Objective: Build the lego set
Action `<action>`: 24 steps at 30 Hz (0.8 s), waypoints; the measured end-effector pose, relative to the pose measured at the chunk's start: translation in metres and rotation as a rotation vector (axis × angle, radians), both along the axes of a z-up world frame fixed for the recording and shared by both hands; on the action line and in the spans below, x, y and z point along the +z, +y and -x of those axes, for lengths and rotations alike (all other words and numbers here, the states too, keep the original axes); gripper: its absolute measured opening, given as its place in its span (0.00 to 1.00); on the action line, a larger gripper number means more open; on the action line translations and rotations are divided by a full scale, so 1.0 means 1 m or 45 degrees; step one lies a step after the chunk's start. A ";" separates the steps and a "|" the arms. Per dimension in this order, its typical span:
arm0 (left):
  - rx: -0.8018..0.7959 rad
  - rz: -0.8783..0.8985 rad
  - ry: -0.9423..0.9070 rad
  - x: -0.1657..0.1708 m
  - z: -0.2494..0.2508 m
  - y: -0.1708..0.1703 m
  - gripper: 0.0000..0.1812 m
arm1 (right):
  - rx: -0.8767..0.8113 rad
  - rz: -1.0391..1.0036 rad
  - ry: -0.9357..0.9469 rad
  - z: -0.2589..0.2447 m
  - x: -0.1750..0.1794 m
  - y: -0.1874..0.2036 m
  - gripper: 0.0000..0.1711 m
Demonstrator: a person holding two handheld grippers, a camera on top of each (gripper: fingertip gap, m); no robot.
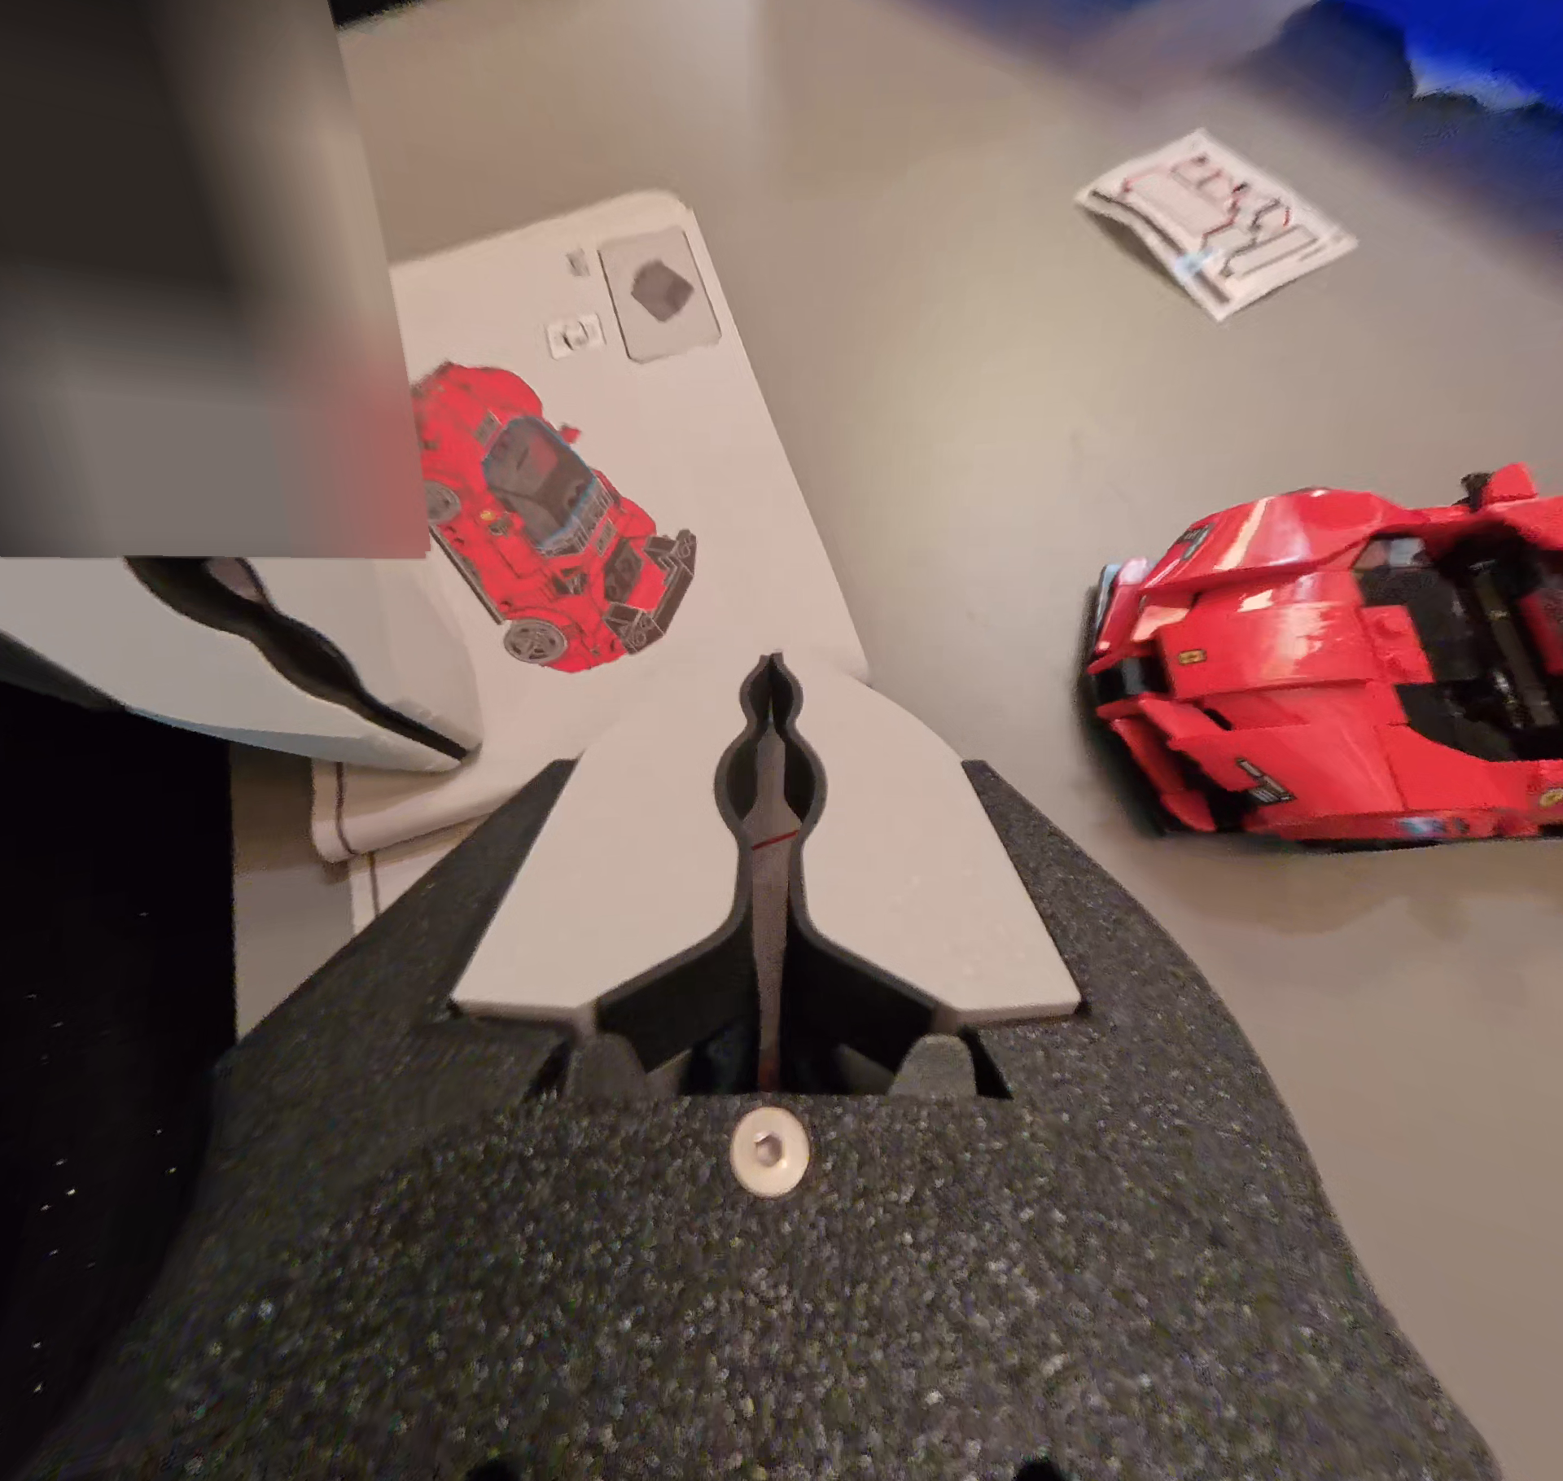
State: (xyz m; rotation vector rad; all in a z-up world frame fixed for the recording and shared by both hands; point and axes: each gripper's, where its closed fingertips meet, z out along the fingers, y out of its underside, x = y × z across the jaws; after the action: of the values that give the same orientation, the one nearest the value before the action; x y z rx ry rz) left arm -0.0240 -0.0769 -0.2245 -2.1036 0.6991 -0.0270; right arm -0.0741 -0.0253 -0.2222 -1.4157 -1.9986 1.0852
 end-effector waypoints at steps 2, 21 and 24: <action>0.002 -0.001 0.003 0.000 0.000 0.000 0.00 | -0.003 -0.058 -0.008 0.000 -0.003 0.000 0.00; 0.010 0.114 -0.205 0.003 0.001 0.000 0.08 | -0.131 0.017 0.088 -0.006 0.025 0.015 0.18; 0.032 0.111 -0.280 0.013 0.004 0.004 0.19 | -0.190 -0.036 0.132 -0.020 0.051 0.032 0.24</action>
State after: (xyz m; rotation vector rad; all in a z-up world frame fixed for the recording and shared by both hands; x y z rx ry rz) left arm -0.0283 -0.0733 -0.2119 -2.1512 0.5480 -0.2749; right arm -0.0545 0.0064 -0.1711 -1.4389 -1.7987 1.0393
